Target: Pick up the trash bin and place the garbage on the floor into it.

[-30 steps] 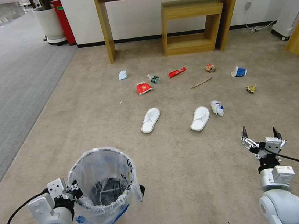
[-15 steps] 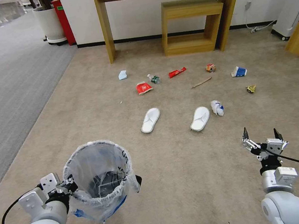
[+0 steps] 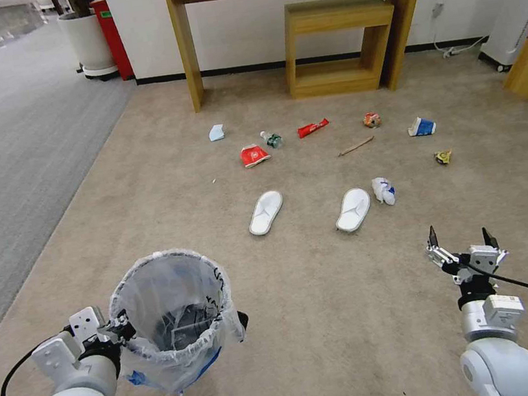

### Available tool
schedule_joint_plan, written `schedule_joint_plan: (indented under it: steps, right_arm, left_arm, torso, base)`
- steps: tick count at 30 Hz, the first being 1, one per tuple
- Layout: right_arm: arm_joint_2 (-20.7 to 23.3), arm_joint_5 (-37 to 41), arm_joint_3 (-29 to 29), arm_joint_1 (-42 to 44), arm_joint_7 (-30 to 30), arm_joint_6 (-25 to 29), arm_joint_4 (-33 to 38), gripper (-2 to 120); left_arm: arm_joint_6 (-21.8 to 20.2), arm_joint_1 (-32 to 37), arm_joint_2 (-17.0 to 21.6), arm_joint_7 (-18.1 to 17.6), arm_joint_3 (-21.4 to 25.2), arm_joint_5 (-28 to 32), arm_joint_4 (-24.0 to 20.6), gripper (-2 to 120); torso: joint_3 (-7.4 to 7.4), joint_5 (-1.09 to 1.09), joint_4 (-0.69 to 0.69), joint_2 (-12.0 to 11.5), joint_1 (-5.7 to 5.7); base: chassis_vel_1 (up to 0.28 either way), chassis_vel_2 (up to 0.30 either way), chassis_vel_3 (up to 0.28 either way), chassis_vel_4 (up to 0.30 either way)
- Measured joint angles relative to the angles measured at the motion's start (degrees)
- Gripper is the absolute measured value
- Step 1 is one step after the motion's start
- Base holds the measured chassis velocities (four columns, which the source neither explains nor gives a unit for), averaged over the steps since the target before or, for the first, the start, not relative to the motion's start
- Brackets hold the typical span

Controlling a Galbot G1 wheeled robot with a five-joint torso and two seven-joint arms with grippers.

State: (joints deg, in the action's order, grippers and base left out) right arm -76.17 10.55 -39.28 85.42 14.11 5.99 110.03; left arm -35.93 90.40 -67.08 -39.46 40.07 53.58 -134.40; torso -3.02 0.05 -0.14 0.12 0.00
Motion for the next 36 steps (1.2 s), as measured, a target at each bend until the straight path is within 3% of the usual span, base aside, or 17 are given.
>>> schedule_joint_plan:
  steps: [7,23,36]
  right_arm:
    - [0.07,0.11,0.11,-0.34,-0.15,0.02,0.0,100]
    - [0.16,0.11,0.35,-0.66,-0.69,1.03,-0.62,100]
    - [0.61,-0.49,0.06,-0.76,-0.9,0.5,-0.84,98]
  left_arm:
    - [0.08,-0.17,-0.15,0.13,-0.12,-0.23,0.05,2]
    - [0.27,-0.62,-0.37,0.19,-0.15,-0.37,0.74,2]
    - [0.39,-1.41,-0.63,0.24,-0.15,-0.54,1.65,2]
  torso:
    - [0.0,0.01,-0.01,0.0,0.0]
    - [0.01,-0.02,0.0,0.0,0.0]
    - [0.0,0.0,0.0,0.0,0.0]
  base:
    - [0.039,0.035,-0.036,-0.032]
    - [0.179,0.183,-0.177,-0.17]
    - [0.006,0.006,-0.008,-0.003]
